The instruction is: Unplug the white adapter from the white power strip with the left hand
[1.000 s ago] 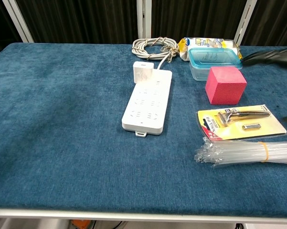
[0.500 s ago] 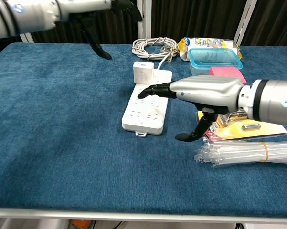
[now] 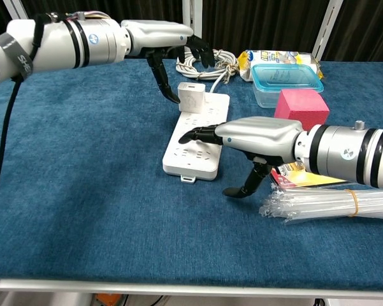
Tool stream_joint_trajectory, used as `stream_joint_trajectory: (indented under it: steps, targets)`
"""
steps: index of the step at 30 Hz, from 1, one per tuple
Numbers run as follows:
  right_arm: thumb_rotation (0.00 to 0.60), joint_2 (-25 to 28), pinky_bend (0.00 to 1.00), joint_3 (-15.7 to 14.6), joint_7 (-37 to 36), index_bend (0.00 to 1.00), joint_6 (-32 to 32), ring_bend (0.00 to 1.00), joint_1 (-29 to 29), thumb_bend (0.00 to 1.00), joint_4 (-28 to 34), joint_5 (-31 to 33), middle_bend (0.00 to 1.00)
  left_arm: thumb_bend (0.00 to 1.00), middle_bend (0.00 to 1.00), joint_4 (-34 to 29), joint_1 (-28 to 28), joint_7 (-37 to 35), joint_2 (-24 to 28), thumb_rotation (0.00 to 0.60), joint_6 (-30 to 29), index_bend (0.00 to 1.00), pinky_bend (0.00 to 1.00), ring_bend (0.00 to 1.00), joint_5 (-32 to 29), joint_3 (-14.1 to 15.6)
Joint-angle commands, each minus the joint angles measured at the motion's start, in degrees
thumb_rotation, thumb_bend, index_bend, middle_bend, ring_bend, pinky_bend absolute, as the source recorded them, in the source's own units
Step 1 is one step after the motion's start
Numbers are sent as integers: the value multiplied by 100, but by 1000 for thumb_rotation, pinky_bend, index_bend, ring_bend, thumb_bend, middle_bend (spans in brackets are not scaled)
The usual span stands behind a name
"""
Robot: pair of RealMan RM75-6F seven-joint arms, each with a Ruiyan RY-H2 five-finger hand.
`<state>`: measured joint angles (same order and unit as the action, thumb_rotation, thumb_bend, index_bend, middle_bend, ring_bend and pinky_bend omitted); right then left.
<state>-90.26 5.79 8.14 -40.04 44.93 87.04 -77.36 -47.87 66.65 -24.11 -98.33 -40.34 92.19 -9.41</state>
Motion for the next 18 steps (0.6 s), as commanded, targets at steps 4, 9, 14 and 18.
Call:
stream_joint_trajectory:
  steps: [4, 9, 14, 18]
  targets:
    - [600, -97, 0, -36, -83, 0, -32, 0, 22, 240, -121, 63, 23, 124, 291, 615, 74, -468, -378, 600, -168, 320, 336, 243, 38, 254]
    - [600, -175, 0, -52, -216, 0, -114, 0, 35, 240, -203, -2, 26, 131, 307, 968, 105, -863, -572, 600, -278, 342, 345, 254, 77, 402]
    - [600, -236, 0, -70, -373, 0, -152, 0, 51, 240, -312, -41, 25, 144, 322, 1334, 178, -1210, -791, 600, -382, 341, 356, 267, 148, 548]
    - [600, -266, 0, -89, -493, 0, -162, 0, 77, 241, -380, -102, 23, 182, 352, 1606, 241, -1424, -947, 600, -469, 355, 387, 298, 186, 627]
